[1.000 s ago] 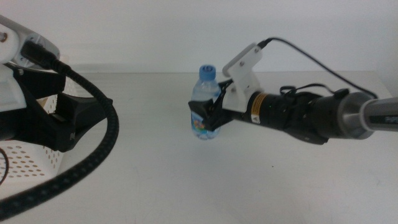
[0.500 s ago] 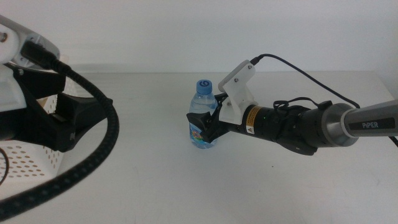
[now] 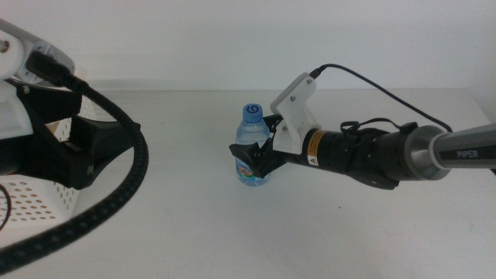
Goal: Use arms to grab the bottles and put them into the dustbin to the left of the table.
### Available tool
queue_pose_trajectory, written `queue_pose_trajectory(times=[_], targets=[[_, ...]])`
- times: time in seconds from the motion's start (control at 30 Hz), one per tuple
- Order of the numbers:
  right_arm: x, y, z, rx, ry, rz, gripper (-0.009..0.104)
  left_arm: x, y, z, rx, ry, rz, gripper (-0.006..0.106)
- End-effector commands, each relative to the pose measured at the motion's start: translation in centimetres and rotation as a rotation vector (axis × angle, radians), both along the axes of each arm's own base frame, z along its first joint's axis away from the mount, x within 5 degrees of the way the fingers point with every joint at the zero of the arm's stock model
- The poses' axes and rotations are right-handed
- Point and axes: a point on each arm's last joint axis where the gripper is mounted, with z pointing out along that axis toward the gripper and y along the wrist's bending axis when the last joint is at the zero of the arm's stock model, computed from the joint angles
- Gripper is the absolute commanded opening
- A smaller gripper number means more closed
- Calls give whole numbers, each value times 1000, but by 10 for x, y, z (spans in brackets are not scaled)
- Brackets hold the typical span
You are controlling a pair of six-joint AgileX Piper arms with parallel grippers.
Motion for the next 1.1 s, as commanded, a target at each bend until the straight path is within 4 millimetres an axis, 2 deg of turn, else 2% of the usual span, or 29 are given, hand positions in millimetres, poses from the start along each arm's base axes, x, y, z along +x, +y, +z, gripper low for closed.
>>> queue_pose_trajectory(times=[0.0,0.07,0.1,0.23,0.43,0.7,0.87,1.07], targets=[[-2,0,52,98,-88,-4,82,0,0,15,-57,-71,24,90],[-4,-4,63,79,-62,-42,82,0,0,15,-57,-71,24,90],[-9,-12,77,47,-34,-94,80,0,0,15,-57,-71,24,90],[-25,-32,103,-29,-21,-192,77,0,0,15,-57,-71,24,90],[-65,-67,157,-10,-43,-344,70,0,0,15,-57,-71,24,90],[-124,-126,219,-39,-96,-627,68,0,0,15,-57,-71,24,90],[-158,-153,244,-23,-124,-722,67,0,0,15,-57,-71,24,90],[-190,-176,255,-68,-147,-785,67,0,0,15,-57,-71,24,90]])
